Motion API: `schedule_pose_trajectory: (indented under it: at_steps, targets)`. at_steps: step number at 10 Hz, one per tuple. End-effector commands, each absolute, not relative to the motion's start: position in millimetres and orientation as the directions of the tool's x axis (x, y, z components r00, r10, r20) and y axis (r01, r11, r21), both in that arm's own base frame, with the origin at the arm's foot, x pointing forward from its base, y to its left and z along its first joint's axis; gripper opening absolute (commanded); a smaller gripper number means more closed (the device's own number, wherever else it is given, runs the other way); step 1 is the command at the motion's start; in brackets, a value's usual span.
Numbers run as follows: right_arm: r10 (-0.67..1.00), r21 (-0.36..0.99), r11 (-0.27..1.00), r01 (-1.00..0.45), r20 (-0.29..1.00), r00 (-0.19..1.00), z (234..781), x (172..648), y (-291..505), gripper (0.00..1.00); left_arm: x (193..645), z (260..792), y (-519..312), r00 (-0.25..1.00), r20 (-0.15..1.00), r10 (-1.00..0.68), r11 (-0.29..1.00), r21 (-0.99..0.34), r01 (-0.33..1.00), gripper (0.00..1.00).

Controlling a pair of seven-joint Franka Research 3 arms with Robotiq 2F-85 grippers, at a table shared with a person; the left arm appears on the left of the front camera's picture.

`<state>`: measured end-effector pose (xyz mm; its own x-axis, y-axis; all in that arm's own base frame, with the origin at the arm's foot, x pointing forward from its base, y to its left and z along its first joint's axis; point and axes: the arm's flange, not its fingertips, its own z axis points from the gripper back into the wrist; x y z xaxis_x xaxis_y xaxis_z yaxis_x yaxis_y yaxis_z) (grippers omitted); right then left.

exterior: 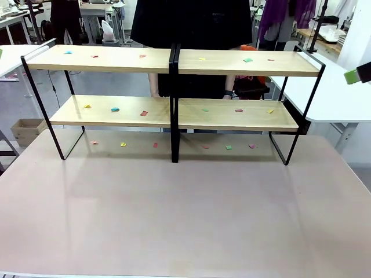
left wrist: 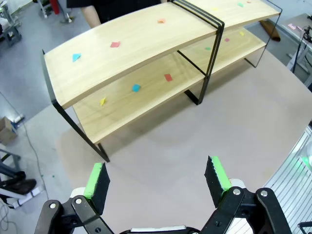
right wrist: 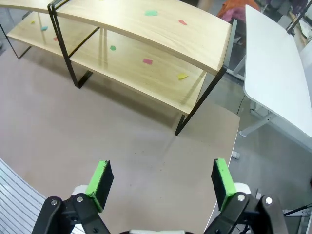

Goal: Clean the shelves.
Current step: Pick up the Duster when the human hands it over.

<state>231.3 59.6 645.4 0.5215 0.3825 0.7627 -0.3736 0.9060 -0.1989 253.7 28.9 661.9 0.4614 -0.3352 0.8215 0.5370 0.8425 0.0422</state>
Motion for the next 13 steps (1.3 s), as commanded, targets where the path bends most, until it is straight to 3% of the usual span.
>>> schedule_pose_trajectory:
  at_steps: [1, 13]
  targets:
    - [0.387, -0.201, 0.903, -0.38, 0.766, 0.514, 648.9, 223.0, 59.1, 1.0, 245.8, 667.4, 30.0, 0.455, 0.824, -0.338, 0.848, 0.055, 0.528, 1.0]
    - [0.387, -0.201, 0.903, -0.38, 0.766, 0.514, 648.9, 223.0, 59.1, 1.0, 245.8, 667.4, 30.0, 0.455, 0.824, -0.338, 0.848, 0.055, 0.528, 1.0]
